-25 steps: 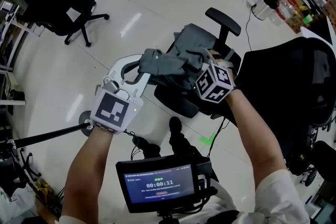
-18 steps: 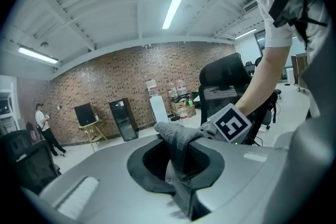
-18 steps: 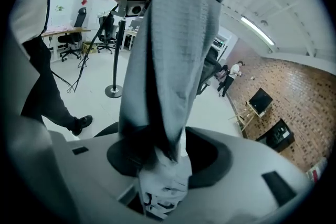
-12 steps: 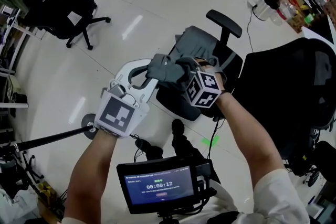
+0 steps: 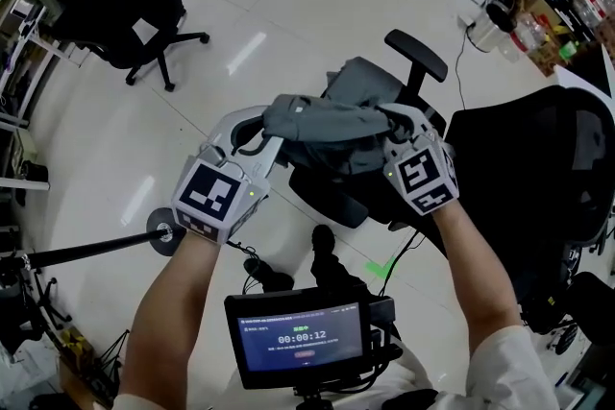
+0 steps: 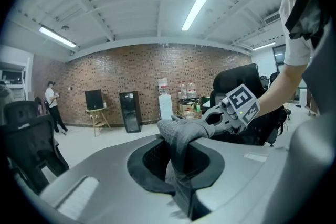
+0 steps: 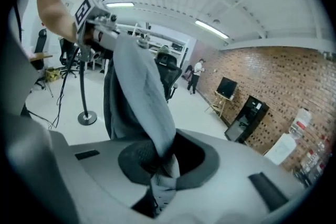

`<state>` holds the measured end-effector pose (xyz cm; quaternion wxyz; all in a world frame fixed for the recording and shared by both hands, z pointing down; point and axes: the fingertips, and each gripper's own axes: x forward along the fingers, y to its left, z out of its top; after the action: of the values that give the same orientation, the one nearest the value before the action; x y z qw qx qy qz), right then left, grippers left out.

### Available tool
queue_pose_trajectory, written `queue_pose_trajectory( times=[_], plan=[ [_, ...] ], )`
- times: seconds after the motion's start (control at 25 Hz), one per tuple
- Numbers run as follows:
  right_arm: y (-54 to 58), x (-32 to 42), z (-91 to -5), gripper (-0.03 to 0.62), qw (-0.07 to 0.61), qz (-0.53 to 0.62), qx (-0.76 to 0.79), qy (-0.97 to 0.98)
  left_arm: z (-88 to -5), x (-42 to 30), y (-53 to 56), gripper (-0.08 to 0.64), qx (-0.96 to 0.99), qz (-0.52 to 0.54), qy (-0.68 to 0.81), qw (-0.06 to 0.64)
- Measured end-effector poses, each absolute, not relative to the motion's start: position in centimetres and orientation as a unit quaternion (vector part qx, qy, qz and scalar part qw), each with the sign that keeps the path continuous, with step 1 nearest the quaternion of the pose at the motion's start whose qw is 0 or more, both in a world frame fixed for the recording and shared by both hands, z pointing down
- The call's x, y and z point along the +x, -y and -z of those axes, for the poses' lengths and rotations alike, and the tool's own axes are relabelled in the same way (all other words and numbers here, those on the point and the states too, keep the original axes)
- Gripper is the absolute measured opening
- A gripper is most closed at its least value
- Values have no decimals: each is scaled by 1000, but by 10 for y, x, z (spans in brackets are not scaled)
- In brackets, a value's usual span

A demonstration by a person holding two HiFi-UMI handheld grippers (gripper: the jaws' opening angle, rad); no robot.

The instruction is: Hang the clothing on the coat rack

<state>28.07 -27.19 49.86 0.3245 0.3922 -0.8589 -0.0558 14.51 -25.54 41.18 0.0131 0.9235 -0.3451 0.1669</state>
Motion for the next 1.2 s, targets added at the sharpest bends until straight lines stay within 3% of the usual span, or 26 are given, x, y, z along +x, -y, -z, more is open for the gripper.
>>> queue_pose_trajectory(
  times=[0.56, 1.2],
  plan=[
    [276, 316, -362, 34, 165, 53, 475, 863, -377, 146, 277, 18, 925, -108, 362, 36],
    [308, 289, -228, 34, 74, 110, 466, 875, -237, 111, 317, 18, 908, -39, 414, -47]
  ],
)
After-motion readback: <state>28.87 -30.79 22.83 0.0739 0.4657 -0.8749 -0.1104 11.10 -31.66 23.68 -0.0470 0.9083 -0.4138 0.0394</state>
